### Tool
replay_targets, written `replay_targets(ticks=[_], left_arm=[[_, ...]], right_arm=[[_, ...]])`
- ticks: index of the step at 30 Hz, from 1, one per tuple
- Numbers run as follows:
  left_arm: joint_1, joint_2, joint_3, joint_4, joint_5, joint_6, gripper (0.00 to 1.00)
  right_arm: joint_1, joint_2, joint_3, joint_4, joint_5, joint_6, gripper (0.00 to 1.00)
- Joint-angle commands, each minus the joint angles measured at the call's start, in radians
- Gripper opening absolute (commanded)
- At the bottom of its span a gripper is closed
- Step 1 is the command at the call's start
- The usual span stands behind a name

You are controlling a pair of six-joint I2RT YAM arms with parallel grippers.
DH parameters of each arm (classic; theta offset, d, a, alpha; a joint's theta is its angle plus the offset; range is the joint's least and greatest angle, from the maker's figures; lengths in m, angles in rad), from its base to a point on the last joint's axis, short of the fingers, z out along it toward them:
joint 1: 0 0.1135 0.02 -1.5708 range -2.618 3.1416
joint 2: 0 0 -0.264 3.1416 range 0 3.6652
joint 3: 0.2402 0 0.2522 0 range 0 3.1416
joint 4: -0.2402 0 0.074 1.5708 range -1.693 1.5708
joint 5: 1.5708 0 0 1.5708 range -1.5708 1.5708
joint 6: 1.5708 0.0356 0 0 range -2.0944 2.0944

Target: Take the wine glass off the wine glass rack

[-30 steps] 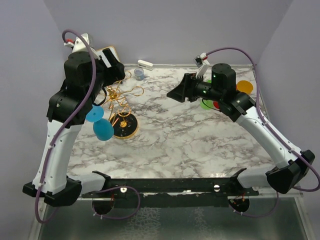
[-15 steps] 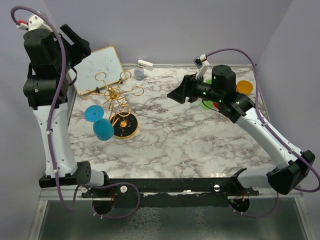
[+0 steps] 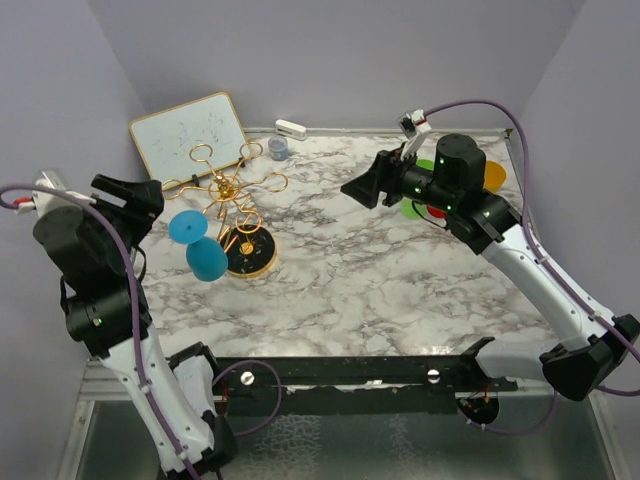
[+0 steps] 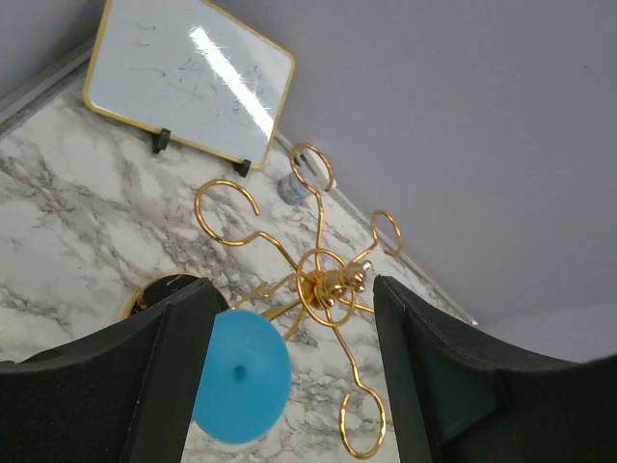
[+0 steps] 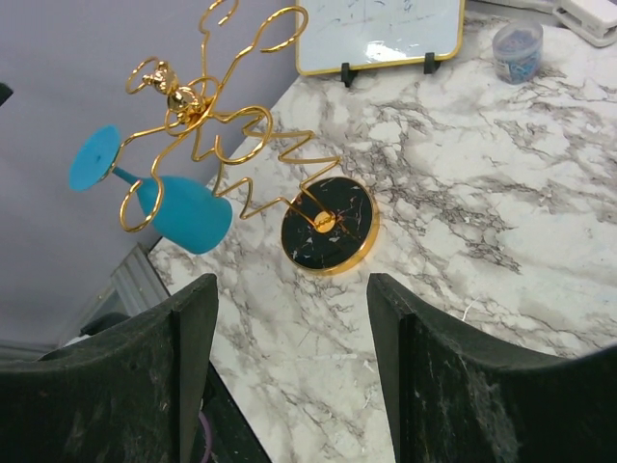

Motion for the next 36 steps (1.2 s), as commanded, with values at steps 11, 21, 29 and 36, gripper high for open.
replay_targets(ticks=[11,21,29,36], left_arm=[[-0.014,-0.127,-0.202,0.046,-0.005,-0.107,0.69],[-0.092,-0.146,-0.216,-0.031,-0.07,-0.089,0.68],[-0.228,-0.214,-0.187,-0.053,-0.23,-0.134,0.67],[-0.25,-0.215,-0.223,-0.083,-0.223,-0.132,0.66]], right_arm=[[0.002,-0.007,-0.053,0.091,0.053,0.014,0.63],[0.002,0.022,-0.035,0.075,0.066,-0.021,0.63],[0.002,0.037,-0.039,0.087,0.039,-0.003,0.63],[0.002,0.036,-0.056,0.102,0.025,0.02,0.63]])
